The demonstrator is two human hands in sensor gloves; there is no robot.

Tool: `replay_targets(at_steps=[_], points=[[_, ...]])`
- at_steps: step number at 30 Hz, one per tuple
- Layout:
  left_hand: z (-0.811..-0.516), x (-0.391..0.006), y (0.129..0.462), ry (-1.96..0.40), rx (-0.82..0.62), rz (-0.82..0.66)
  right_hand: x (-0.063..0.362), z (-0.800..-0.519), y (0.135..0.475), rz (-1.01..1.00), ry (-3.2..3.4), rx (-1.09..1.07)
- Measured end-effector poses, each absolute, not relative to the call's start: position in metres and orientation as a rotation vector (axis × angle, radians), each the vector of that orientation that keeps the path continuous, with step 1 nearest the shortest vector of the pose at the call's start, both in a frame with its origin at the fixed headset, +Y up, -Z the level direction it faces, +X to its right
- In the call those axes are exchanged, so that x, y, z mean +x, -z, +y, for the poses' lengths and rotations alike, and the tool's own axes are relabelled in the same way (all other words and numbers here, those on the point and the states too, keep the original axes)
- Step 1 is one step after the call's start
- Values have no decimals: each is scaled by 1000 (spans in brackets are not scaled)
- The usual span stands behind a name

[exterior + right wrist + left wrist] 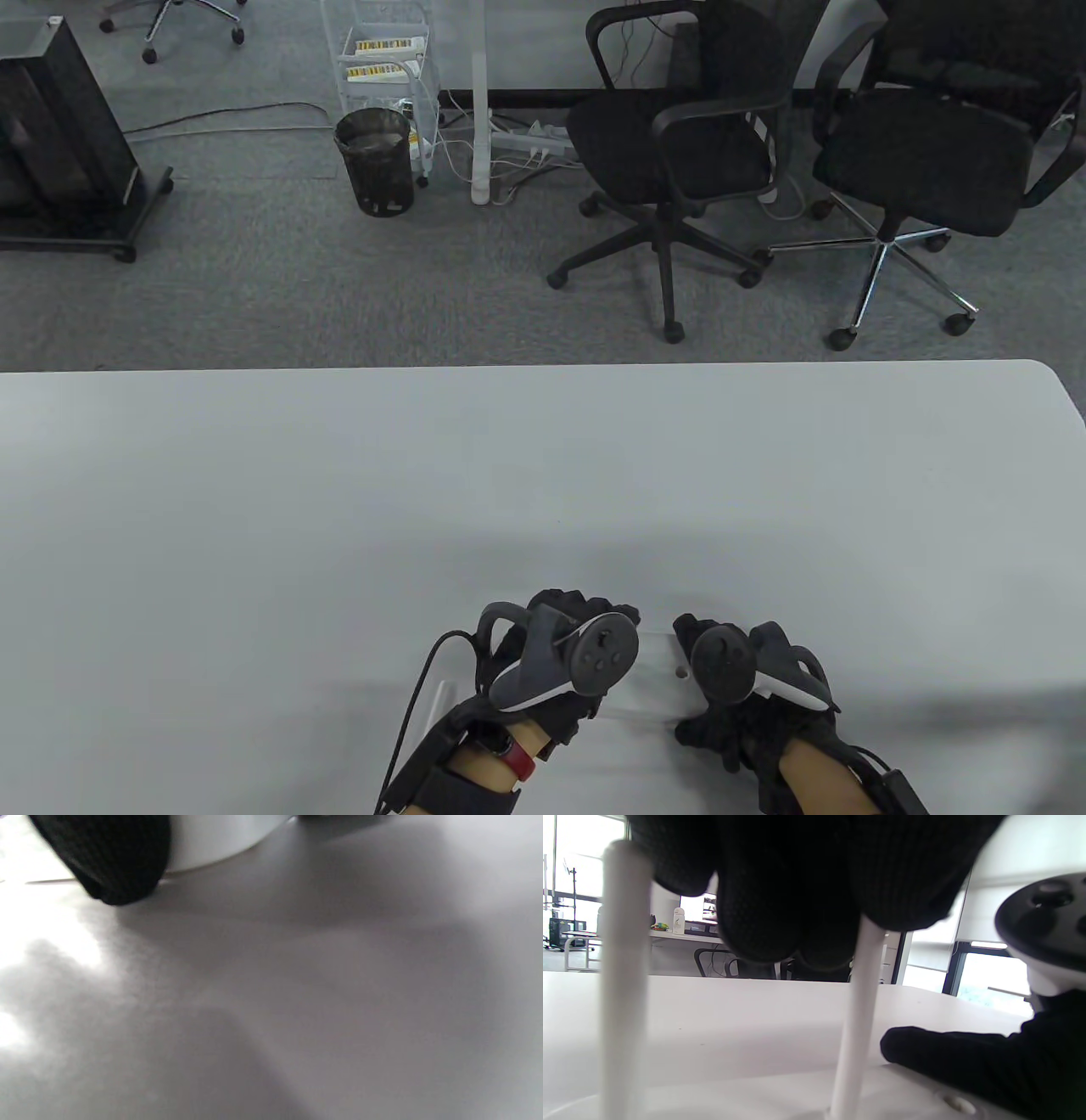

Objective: Fit Hanoi Tower parts together into a complete Hanoi Tower

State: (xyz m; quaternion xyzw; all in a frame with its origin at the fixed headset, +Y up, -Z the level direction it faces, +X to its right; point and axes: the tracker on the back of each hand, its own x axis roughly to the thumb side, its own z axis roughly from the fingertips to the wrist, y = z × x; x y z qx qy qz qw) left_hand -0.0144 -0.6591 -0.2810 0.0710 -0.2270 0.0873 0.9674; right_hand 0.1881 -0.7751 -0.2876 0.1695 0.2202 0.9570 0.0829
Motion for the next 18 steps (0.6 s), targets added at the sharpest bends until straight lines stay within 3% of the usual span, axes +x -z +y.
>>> replay_targets(at_steps=[9,13,14,18], points=[[-651,-3,282,-73,98,-399,188,-775,288,657,-2857,506],[-654,10,284,32,-9,-362,188,-775,287,659,-2857,506],[-654,12,284,19,31,-366,188,-775,288,658,-2858,505],[-653,13,292,-9,-34,-329,188,-775,288,657,-2858,504]])
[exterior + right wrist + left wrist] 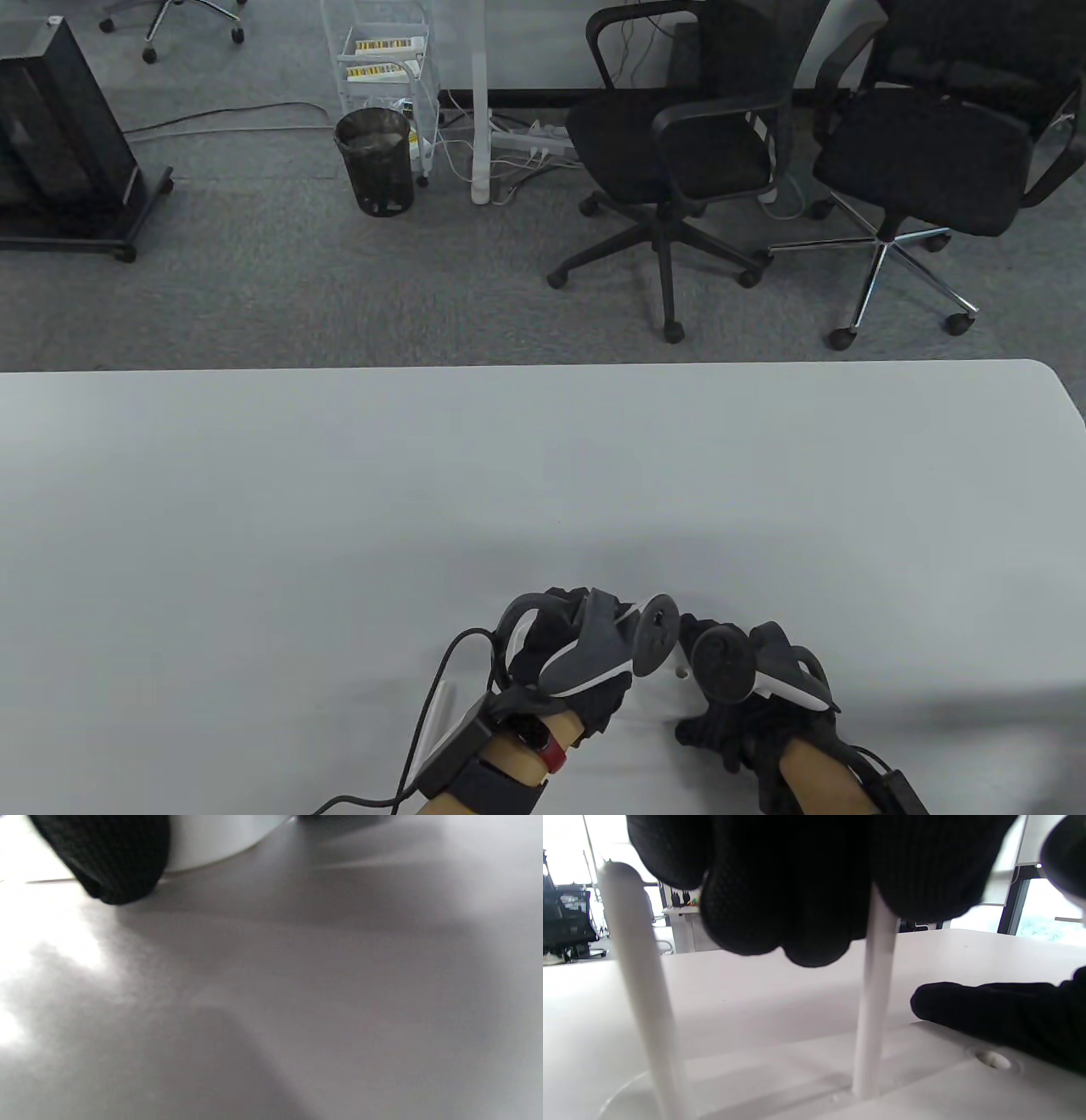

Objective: Fit Hanoi Tower parts together into a complete Hanoi Tower

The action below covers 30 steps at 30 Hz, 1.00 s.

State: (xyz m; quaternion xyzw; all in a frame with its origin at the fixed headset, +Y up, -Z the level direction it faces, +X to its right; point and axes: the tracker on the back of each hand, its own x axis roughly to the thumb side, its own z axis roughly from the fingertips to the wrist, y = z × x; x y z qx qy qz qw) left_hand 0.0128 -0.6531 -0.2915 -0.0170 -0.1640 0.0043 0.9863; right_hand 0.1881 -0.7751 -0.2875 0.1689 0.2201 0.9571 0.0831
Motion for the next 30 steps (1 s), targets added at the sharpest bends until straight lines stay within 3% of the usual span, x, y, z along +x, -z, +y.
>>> replay_targets(at_steps=[7,14,19,24,30], points=[[-660,-2,295,-120,-94,-384,188,-775,288,658,-2858,505],[-627,-52,289,-367,49,-342,188,-775,288,658,-2858,503],[-619,-97,286,-360,85,-240,188,-775,288,660,-2858,504],[-651,-136,291,-191,-86,-62,188,-775,288,661,-2859,503],[-695,-160,294,-94,-147,22,188,-775,288,660,-2863,499]])
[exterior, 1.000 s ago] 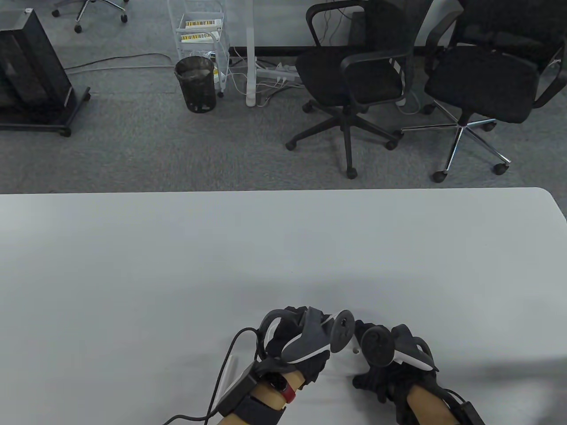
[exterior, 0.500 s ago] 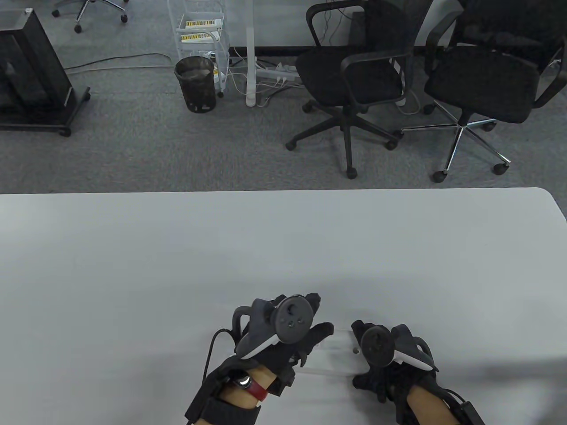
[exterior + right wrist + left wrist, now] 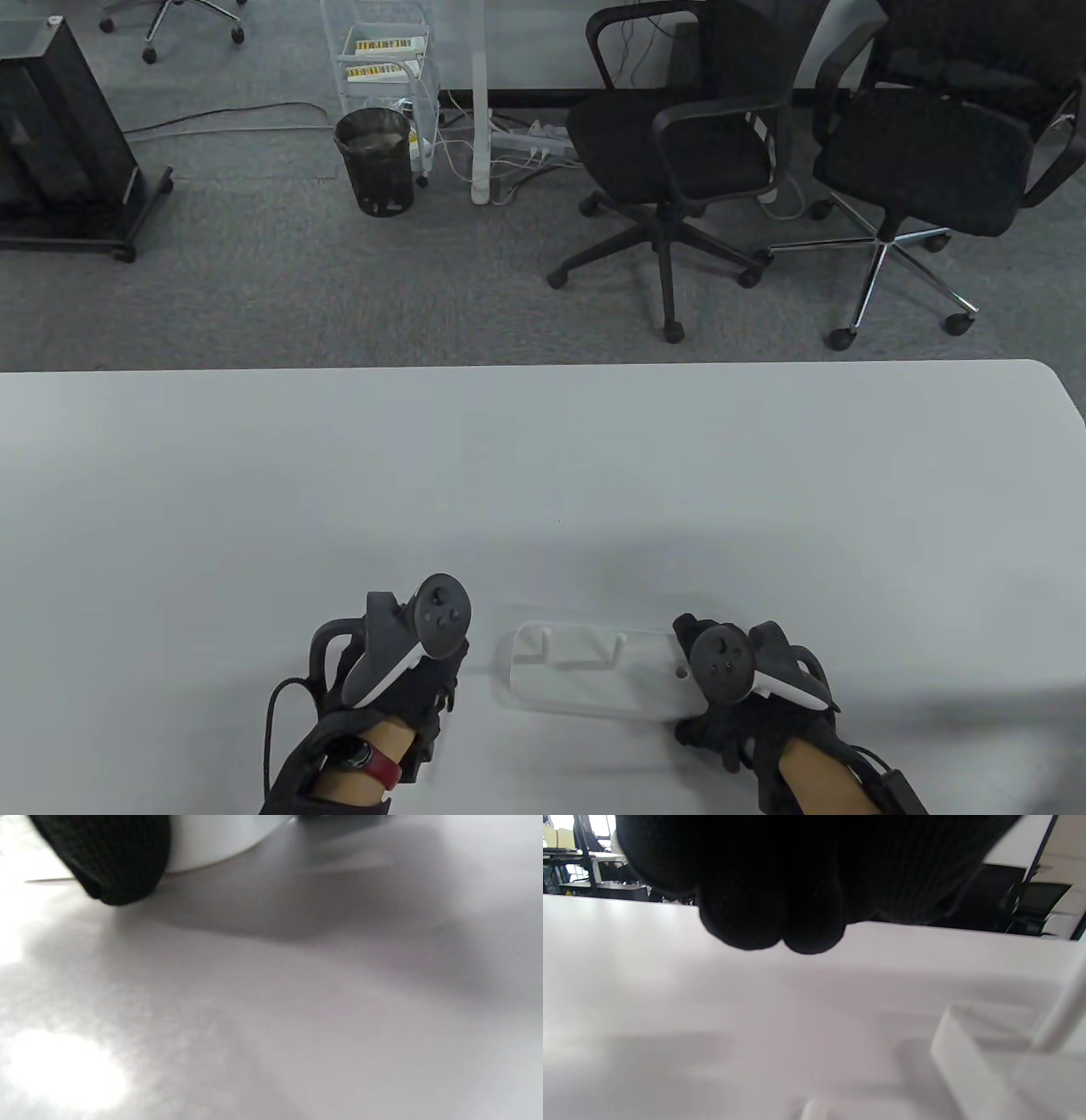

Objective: Fit Hanoi Tower parts together into a complete Hanoi Tower

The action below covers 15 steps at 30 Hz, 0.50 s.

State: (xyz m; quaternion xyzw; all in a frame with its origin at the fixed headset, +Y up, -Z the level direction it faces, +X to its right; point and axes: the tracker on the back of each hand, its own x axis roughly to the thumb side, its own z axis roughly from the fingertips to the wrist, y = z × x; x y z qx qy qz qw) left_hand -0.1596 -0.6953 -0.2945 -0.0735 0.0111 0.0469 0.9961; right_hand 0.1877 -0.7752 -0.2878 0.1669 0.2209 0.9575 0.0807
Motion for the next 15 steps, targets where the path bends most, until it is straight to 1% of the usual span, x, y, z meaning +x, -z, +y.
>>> replay_targets(at_steps=[3,7,9,15], points=[[-713,-161,295,-41,-196,46,188,-775,288,659,-2862,498],[-730,-160,296,36,-283,79,188,-775,288,659,-2863,497],[-738,-160,297,54,-303,82,188,-775,288,661,-2865,496],[-746,-156,295,67,-277,72,188,-775,288,662,-2864,498]])
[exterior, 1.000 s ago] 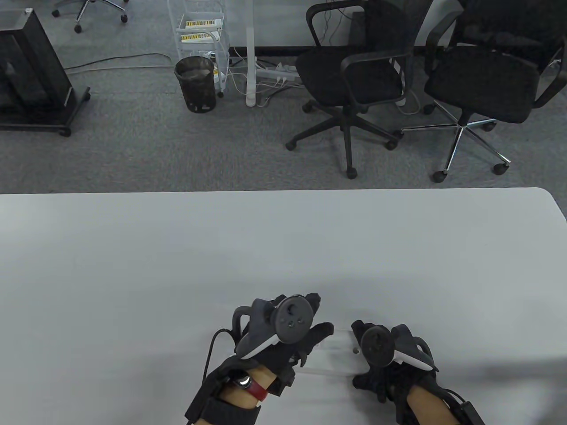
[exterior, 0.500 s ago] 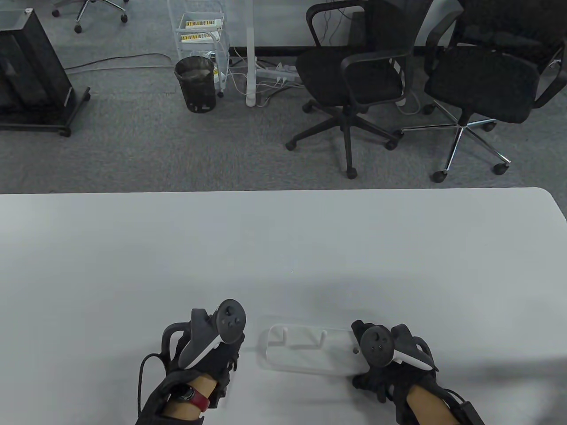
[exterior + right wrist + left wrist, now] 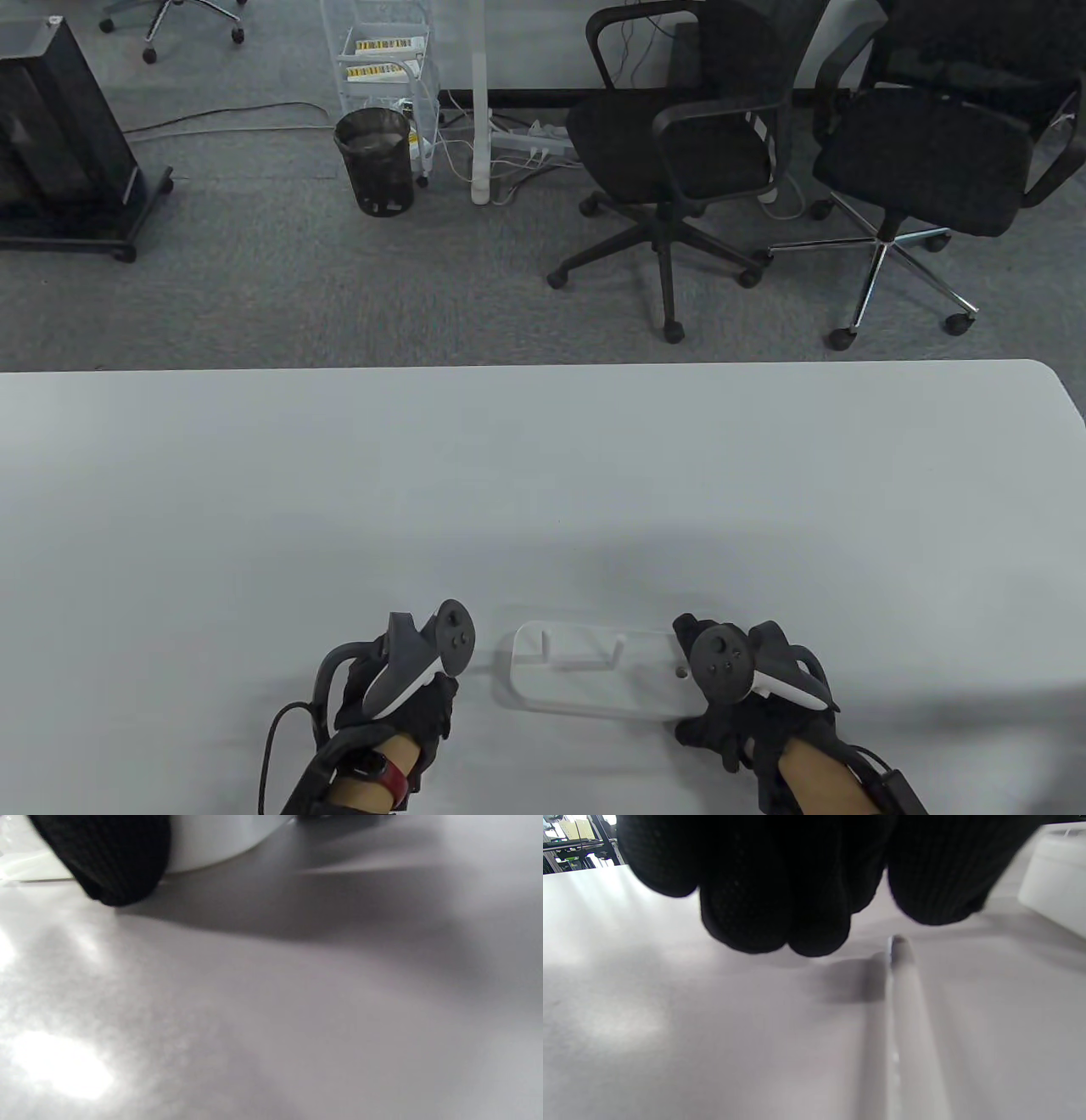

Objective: Fit Hanoi Tower parts together into a complete Hanoi Tower

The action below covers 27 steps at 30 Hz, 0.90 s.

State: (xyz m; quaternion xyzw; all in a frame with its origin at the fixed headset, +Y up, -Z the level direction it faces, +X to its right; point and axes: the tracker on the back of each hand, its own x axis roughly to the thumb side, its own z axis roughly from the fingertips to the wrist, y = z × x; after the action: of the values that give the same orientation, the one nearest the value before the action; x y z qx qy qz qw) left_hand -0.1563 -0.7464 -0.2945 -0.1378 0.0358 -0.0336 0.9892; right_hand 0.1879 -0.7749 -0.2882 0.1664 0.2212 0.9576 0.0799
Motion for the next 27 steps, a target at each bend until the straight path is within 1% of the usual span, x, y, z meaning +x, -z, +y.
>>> replay_targets(at_steps=[6,13,22,27], points=[[-756,-148,293,126,-287,61,188,-775,288,662,-2864,498],[-759,-143,294,185,-269,43,188,-776,289,663,-2863,498],[-766,-129,296,308,-306,45,188,-776,288,663,-2865,497],[-766,-137,297,254,-314,47,188,-776,289,662,-2865,496]])
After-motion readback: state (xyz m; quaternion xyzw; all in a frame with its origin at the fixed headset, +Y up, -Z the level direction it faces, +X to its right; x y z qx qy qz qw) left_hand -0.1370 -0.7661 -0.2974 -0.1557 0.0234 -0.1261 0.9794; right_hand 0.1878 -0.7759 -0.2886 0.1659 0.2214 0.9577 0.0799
